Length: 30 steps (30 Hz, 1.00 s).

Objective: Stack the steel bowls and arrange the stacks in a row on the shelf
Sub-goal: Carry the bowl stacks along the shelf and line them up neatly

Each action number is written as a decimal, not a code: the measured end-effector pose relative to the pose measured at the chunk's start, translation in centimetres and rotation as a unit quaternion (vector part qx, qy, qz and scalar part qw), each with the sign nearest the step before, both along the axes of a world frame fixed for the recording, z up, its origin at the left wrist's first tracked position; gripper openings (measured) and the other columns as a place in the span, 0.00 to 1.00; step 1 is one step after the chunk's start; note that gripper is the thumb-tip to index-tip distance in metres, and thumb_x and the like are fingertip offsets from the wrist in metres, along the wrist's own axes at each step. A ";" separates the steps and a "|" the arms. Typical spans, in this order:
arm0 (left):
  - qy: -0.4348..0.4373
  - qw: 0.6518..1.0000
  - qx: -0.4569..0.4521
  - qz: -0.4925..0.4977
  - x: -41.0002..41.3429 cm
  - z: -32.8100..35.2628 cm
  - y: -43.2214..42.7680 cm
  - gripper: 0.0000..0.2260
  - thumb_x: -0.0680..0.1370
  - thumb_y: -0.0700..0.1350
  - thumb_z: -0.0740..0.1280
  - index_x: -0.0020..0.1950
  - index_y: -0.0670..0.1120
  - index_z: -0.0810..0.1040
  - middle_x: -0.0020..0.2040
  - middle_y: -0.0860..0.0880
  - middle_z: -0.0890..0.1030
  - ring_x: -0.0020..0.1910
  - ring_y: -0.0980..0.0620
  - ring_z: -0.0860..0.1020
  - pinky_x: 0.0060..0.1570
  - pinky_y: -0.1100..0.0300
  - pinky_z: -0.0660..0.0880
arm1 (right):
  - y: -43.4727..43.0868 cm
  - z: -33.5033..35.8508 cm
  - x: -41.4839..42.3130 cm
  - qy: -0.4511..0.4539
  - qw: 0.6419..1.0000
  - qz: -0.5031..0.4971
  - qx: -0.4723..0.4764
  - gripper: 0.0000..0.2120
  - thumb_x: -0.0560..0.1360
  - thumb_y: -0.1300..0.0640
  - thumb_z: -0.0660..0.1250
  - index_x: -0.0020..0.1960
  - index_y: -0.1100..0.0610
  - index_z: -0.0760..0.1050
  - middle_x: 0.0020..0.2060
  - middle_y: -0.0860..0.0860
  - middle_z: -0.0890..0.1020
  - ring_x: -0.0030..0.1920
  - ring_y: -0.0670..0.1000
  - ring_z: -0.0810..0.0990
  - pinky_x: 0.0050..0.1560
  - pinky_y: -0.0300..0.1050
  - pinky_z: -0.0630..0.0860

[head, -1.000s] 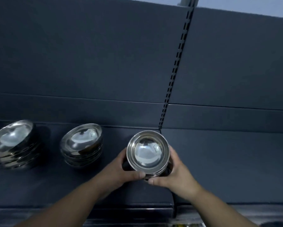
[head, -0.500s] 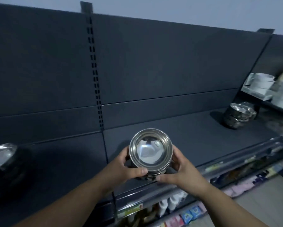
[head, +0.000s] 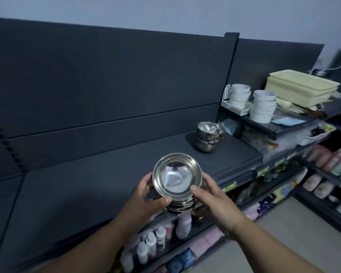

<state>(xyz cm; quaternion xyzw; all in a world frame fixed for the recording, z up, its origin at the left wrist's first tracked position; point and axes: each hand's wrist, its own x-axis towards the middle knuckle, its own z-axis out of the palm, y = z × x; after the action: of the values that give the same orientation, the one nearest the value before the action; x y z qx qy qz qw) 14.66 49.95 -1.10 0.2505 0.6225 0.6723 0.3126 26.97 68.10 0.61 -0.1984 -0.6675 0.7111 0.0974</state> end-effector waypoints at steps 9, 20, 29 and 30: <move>0.025 0.998 0.009 0.048 -3.2 -1.3 8.9 0.32 0.61 0.54 0.78 0.62 0.66 0.70 0.62 0.56 0.79 0.64 0.57 0.76 0.63 0.49 0.74 | 7.7 -0.6 -3.6 -0.018 0.999 -0.020 -0.018 0.23 0.76 0.50 0.69 0.67 0.36 0.66 0.61 0.46 0.80 0.60 0.47 0.80 0.55 0.53 0.82; 0.015 0.995 0.029 0.097 -11.8 -2.6 13.8 0.36 0.59 0.54 0.78 0.64 0.64 0.68 0.66 0.58 0.76 0.66 0.57 0.74 0.65 0.53 0.73 | 12.7 -1.3 -14.6 -0.043 0.999 0.007 -0.030 0.24 0.74 0.52 0.71 0.66 0.37 0.68 0.58 0.46 0.82 0.53 0.46 0.82 0.46 0.47 0.78; 0.029 0.985 -0.007 0.167 -13.9 -4.0 14.0 0.36 0.59 0.55 0.78 0.63 0.67 0.66 0.66 0.60 0.74 0.65 0.58 0.74 0.66 0.53 0.72 | 13.8 -2.2 -18.8 -0.052 0.995 0.071 -0.041 0.21 0.78 0.60 0.66 0.65 0.40 0.69 0.58 0.43 0.81 0.53 0.42 0.81 0.48 0.44 0.80; 0.026 0.985 -0.013 0.172 -13.9 -4.1 14.0 0.36 0.60 0.55 0.78 0.63 0.67 0.65 0.67 0.60 0.73 0.66 0.57 0.74 0.66 0.52 0.72 | 13.9 -2.4 -19.2 -0.053 0.995 0.076 -0.038 0.22 0.77 0.59 0.67 0.65 0.39 0.69 0.58 0.42 0.81 0.55 0.43 0.80 0.50 0.46 0.79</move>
<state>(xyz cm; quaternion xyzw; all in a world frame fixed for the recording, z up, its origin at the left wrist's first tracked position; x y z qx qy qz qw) 0.77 63.96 -5.24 0.1535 0.6728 0.7012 0.1794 7.82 82.00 -1.77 -0.1876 -0.6573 0.7299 0.0002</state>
